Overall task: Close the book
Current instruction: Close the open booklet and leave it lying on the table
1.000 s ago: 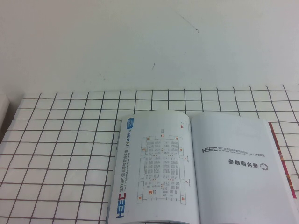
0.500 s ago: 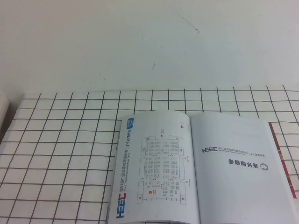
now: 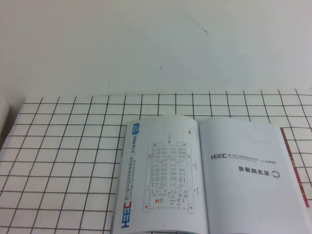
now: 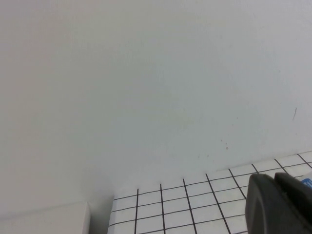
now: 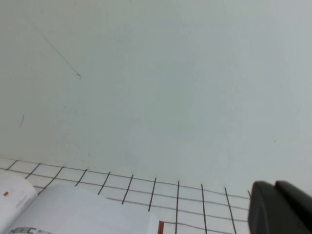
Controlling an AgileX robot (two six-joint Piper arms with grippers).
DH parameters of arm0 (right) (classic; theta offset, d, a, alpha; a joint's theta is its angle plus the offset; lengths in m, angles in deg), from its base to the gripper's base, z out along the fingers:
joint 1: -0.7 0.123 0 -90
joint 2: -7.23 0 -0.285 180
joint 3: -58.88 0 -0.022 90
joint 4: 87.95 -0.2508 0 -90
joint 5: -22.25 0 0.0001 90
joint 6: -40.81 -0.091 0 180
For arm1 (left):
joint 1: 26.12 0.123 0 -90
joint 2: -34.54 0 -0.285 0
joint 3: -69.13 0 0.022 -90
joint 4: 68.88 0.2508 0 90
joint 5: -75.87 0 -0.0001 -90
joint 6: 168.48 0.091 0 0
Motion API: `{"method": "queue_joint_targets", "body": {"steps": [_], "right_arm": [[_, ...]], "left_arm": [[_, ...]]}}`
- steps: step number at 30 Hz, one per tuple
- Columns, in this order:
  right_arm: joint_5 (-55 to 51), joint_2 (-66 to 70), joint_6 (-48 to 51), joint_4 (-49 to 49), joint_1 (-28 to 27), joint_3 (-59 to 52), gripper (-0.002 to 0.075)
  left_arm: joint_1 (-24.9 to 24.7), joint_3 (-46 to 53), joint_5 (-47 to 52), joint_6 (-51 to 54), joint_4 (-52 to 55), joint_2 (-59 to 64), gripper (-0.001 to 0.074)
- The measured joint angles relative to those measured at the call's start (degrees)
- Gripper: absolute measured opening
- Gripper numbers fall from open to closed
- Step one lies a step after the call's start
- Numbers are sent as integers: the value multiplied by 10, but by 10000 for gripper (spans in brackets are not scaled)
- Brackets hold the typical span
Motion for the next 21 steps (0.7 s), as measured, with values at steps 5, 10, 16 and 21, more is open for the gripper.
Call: {"method": "queue_joint_targets", "body": {"steps": [5, 10, 16, 21], "right_arm": [[36, 0, 0, 1, 0, 0, -3], [92, 0, 0, 2, 0, 0, -3], [180, 0, 1, 4, 0, 0, -3], [268, 0, 1, 5, 0, 0, -3]], "left_arm": [[0, 0, -29, -5, 0, 0, -4], [0, 0, -59, -50, 0, 0, -4], [0, 0, -122, -77, 0, 0, -4], [0, 0, -236, -84, 0, 0, -4]]}}
